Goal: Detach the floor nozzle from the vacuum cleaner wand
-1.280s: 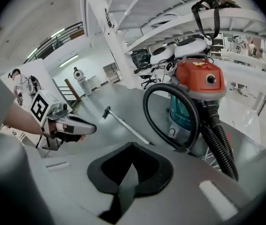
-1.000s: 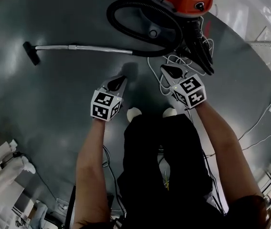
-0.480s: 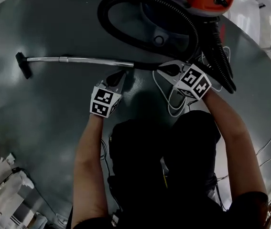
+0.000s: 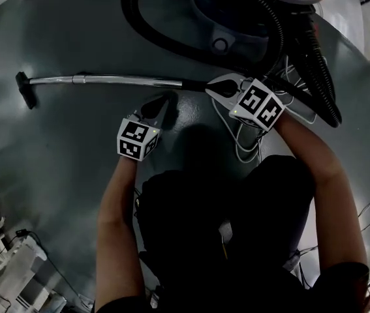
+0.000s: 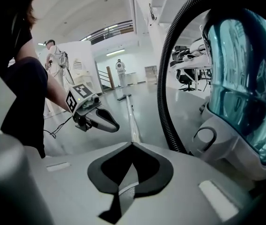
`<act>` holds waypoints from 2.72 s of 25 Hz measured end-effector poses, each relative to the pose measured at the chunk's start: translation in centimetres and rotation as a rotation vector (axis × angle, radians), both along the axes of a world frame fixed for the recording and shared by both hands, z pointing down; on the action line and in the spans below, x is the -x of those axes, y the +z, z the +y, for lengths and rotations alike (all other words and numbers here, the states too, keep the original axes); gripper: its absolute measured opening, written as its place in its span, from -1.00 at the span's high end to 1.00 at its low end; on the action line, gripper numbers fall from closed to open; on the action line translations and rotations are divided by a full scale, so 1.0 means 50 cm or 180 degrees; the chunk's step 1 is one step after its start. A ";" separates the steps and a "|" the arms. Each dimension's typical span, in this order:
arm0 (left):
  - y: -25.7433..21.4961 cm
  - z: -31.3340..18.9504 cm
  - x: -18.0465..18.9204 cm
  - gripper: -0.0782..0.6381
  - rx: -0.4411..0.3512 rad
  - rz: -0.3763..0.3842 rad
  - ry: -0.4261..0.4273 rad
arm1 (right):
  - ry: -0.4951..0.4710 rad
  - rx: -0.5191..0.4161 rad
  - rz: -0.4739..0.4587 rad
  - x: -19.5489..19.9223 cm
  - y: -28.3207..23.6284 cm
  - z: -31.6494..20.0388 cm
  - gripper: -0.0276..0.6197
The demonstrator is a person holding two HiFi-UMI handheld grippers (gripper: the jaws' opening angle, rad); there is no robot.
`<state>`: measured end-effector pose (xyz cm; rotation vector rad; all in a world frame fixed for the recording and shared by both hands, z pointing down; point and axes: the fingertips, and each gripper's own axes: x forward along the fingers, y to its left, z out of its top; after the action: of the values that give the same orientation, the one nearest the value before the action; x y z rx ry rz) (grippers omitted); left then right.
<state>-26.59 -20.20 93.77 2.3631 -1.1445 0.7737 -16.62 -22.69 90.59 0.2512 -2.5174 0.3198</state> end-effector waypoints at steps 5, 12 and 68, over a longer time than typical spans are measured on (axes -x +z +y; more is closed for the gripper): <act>0.000 -0.012 0.012 0.75 -0.0095 -0.0079 0.0012 | -0.0213 -0.0053 0.0239 0.002 0.021 0.017 0.92; 0.007 -0.021 0.012 0.75 -0.0185 -0.0355 0.0266 | -0.0487 -0.0170 0.0492 0.014 0.024 0.022 0.92; 0.039 0.039 -0.063 0.14 0.0592 -0.1323 0.3021 | -0.1059 0.0071 0.1983 0.055 0.093 0.110 0.45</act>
<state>-23.42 -18.27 95.71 2.5829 0.0415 1.6357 -19.35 -17.19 95.25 -0.0747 -1.8944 0.1090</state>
